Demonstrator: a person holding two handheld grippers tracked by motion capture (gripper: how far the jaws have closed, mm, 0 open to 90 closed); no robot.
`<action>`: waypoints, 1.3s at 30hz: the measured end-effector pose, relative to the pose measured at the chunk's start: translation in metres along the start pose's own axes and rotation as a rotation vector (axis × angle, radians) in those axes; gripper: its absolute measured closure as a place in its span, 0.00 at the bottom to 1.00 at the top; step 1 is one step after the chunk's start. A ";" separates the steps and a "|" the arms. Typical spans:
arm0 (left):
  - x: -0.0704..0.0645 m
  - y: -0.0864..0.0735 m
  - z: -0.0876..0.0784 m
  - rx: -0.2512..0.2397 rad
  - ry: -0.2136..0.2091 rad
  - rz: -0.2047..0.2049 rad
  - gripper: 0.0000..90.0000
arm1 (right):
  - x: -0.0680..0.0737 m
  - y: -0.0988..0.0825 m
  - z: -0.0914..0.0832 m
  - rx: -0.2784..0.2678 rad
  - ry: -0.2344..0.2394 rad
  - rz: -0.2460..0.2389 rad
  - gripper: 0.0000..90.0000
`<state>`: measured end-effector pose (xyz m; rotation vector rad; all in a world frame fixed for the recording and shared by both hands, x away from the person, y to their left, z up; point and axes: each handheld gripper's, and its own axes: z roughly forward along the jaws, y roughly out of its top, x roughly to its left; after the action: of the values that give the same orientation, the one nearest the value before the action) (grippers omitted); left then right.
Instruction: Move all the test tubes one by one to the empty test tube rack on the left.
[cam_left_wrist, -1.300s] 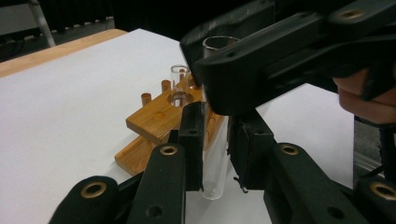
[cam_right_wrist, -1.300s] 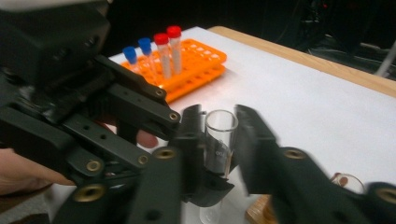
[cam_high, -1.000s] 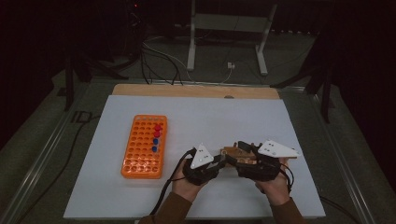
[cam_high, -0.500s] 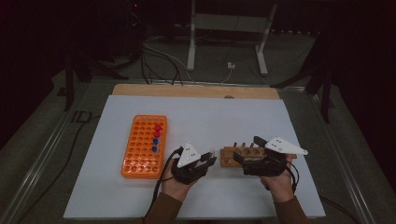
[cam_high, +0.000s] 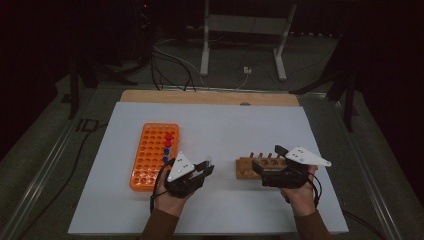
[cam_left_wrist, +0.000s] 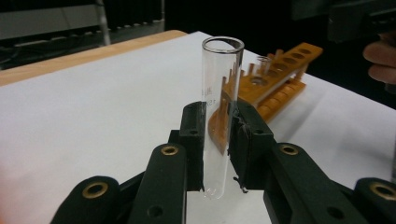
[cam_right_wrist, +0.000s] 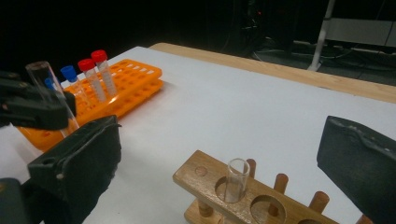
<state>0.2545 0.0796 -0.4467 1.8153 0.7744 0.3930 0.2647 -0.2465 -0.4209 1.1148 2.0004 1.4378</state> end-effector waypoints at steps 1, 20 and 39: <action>0.002 -0.001 -0.003 -0.001 0.006 -0.001 0.85 | 0.000 0.000 0.000 0.000 -0.001 0.002 0.00; 0.039 -0.022 -0.053 0.014 0.153 -0.011 0.85 | 0.000 0.000 -0.002 -0.012 -0.007 -0.001 0.00; 0.056 -0.042 -0.061 0.054 0.233 -0.023 0.85 | 0.000 0.000 -0.003 -0.013 -0.005 -0.004 0.00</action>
<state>0.2458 0.1698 -0.4678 1.8294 0.9739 0.5802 0.2626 -0.2480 -0.4194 1.1070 1.9862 1.4418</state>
